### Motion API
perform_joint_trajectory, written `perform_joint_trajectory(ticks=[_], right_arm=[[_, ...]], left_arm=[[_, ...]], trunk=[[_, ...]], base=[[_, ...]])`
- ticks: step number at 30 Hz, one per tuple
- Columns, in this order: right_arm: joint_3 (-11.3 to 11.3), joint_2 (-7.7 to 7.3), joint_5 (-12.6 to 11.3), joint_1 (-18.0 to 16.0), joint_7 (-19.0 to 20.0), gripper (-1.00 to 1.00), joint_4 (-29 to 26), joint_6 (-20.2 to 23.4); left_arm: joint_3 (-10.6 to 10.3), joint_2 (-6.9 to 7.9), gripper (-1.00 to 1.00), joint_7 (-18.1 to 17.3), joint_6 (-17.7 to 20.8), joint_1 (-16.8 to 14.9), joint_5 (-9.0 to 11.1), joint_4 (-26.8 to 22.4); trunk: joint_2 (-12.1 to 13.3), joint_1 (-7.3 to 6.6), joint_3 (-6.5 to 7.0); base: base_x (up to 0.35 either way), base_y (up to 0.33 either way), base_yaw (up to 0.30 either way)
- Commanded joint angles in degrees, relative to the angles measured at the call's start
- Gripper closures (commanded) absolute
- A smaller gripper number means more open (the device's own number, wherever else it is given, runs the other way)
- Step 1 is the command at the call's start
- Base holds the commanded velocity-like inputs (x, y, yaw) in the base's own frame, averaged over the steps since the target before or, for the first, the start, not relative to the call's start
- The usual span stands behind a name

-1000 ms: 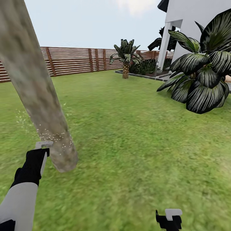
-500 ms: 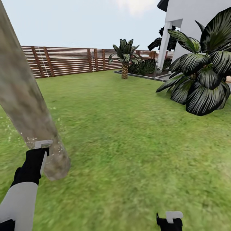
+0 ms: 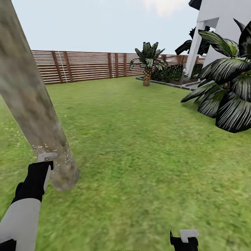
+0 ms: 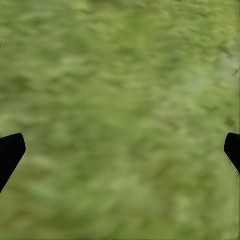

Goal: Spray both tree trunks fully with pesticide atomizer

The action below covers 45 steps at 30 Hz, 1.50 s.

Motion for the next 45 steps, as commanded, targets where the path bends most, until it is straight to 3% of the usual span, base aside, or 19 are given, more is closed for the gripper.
perform_joint_trajectory(ticks=[1, 7, 10, 12, 13, 15, 16, 17, 19, 20, 21, 23, 24, 25, 26, 31, 38, 41, 45], right_arm=[[0.3, -0.02, 0.3, 0.0, -0.5, -1.0, 0.0, 0.0], [0.3, -0.02, 0.3, 0.0, -0.5, -1.0, 0.0, 0.0], [0.4, 0.17, 0.2, 0.0, -0.3, -1.0, 0.0, 0.0], [0.7, 0.36, 0.4, 0.0, -0.2, -1.0, -0.1, 0.1], [2.9, 0.4, 1.2, -0.1, -0.1, -1.0, -0.3, 0.1], [9.1, 0.43, 5.0, -0.1, 0.0, -1.0, -3.5, 0.3], [10.6, 0.41, 6.2, -0.1, 0.5, -1.0, -5.3, 0.4], [12.2, 0.36, 8.3, -0.1, 3.4, -1.0, -8.2, 0.7], [13.3, 0.17, 11.8, -0.2, 13.2, -1.0, -11.2, 2.9], [13.6, 0.07, 13.6, -0.9, 20.6, -1.0, -11.9, 5.6], [13.7, -0.01, 14.4, -2.3, 26.1, -1.0, -12.4, 7.3], [13.8, -0.13, 15.0, -4.8, 32.9, -1.0, -13.2, 8.5], [13.8, -0.3, 15.4, -6.8, 38.2, -1.0, -14.3, 9.0], [13.8, -0.42, 15.9, -7.9, 40.6, -1.0, -15.0, 9.2], [13.8, -0.48, 16.8, -8.8, 42.8, -1.0, -15.6, 9.4], [14.7, 0.59, 15.4, -10.4, 44.3, -1.0, -17.3, 10.4], [14.5, 0.87, 15.1, -12.2, 44.9, -1.0, -15.6, 10.1], [14.6, 0.99, 15.2, -12.2, 45.8, -1.0, -15.9, 10.0], [14.3, 0.89, 15.0, -12.2, 46.4, -1.0, -17.1, 10.0]], left_arm=[[0.0, -0.02, 1.0, 0.1, 0.3, 0.0, 0.0, 0.0], [0.2, 0.05, 1.0, -0.2, -0.1, 0.4, 0.2, 0.8], [0.4, 0.21, 1.0, -2.1, -0.4, 4.5, 0.4, 1.1], [0.5, 0.72, 1.0, -6.5, -1.0, 8.5, 2.3, 1.1], [0.5, 1.06, 1.0, -10.2, -3.2, 11.1, 3.6, 1.2], [0.4, 2.07, 1.0, -15.9, -9.4, 14.3, 3.7, 2.1], [0.3, 2.81, 1.0, -18.1, -11.2, 15.2, 3.6, 2.7], [-0.1, 4.51, 1.0, -22.9, -14.4, 16.3, 3.5, 4.0], [-1.0, 7.59, 1.0, -32.8, -20.2, 17.3, 2.5, 6.5], [-1.5, 9.37, 1.0, -39.1, -23.1, 17.5, 0.0, 7.5], [-1.7, 10.23, 1.0, -44.1, -25.3, 17.6, -3.0, 8.1], [-1.9, 10.85, 1.0, -52.4, -29.7, 17.6, -9.4, 9.2], [-2.0, 10.87, 1.0, -59.5, -35.0, 17.3, -16.5, 10.8], [-2.0, 10.7, 1.0, -62.1, -37.0, 17.2, -19.6, 11.4], [-2.5, 10.51, 1.0, -63.7, -38.1, 17.2, -21.9, 11.7], [-4.1, 12.13, 1.0, -65.2, -38.6, 15.6, -23.4, 10.1], [-5.9, 14.4, 1.0, -67.5, -38.8, 16.9, -26.0, 7.9], [-6.0, 15.3, 1.0, -68.4, -38.8, 16.9, -26.3, 7.5], [-6.0, 15.28, 1.0, -69.7, -38.8, 16.9, -26.3, 7.7]], trunk=[[0.0, -0.02, -0.05], [0.0, -0.02, -0.05], [0.0, -0.02, -0.03], [0.0, -0.02, -0.02], [0.0, -0.02, -0.02], [0.0, -0.02, -0.02], [0.0, -0.02, -0.02], [0.0, -0.02, -0.02], [0.0, -0.02, -0.02], [0.0, -0.02, -0.02], [0.0, -0.02, -0.02], [0.0, -0.02, -0.02], [0.0, -0.02, -0.02], [0.0, -0.02, -0.02], [0.0, -0.02, -0.02], [0.0, -0.02, -0.02], [0.0, -0.02, -0.02], [0.0, -0.02, -0.02], [0.0, -0.02, -0.02]], base=[[-0.081, -0.273, 0.276], [-0.144, -0.257, 0.276], [-0.269, -0.177, 0.212], [-0.287, -0.142, 0.029], [-0.3, -0.121, 0.007], [-0.303, -0.116, 0.002], [-0.3, -0.112, 0.001], [-0.286, -0.084, 0.0], [-0.15, -0.032, 0.0], [-0.042, -0.009, 0.0], [-0.021, -0.005, 0.0], [-0.009, -0.002, 0.0], [-0.002, 0.0, 0.0], [-0.001, 0.0, 0.0], [0.0, 0.0, 0.0], [0.0, 0.0, 0.0], [0.0, 0.0, 0.0], [0.0, 0.0, 0.0], [0.0, 0.0, 0.0]])
